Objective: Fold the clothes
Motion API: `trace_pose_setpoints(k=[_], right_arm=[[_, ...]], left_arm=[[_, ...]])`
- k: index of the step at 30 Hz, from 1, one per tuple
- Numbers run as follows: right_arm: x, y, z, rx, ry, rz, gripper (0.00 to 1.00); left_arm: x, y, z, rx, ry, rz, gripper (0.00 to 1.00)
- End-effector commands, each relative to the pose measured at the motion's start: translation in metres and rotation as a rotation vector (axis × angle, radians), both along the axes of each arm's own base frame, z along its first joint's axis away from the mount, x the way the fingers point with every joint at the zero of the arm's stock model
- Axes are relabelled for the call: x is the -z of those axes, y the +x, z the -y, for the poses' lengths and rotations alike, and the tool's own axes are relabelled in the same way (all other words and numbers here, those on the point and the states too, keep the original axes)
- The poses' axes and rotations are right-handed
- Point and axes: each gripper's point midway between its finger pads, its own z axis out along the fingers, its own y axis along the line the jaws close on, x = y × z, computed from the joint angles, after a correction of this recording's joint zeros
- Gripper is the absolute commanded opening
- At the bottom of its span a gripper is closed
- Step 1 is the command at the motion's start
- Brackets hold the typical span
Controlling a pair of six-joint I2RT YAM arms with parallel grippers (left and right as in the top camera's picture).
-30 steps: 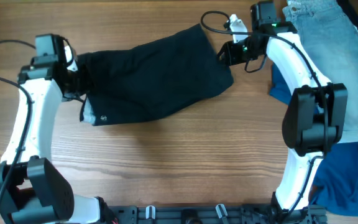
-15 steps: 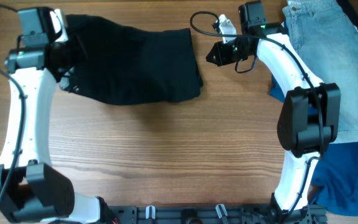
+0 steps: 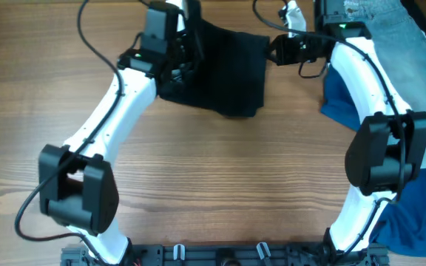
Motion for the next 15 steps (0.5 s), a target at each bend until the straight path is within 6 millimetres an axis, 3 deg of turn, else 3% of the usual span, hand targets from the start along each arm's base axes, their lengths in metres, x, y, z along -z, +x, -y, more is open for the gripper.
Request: trace_pose_setpoints(k=[1, 3, 6, 10, 12, 15], right_arm=[[-0.021, 0.001, 0.000, 0.009, 0.021, 0.034, 0.09], [-0.012, 0.003, 0.006, 0.032, -0.010, 0.019, 0.09], [0.023, 0.006, 0.011, 0.099, -0.024, -0.082, 0.04], [0.066, 0.005, -0.008, 0.063, 0.011, -0.164, 0.04], [0.097, 0.006, -0.007, 0.132, 0.007, -0.253, 0.04], [0.119, 0.003, -0.008, 0.143, 0.010, -0.307, 0.04]], left_arm=[[0.016, 0.001, 0.027, 0.047, -0.017, -0.020, 0.04], [0.017, 0.004, 0.025, 0.041, -0.017, -0.018, 0.04], [0.013, 0.007, 0.016, 0.026, -0.023, -0.012, 0.04], [0.011, 0.006, 0.015, 0.033, -0.014, -0.009, 0.04], [0.013, 0.002, 0.016, 0.039, -0.007, -0.019, 0.04], [0.016, -0.001, 0.017, 0.059, 0.017, -0.025, 0.04]])
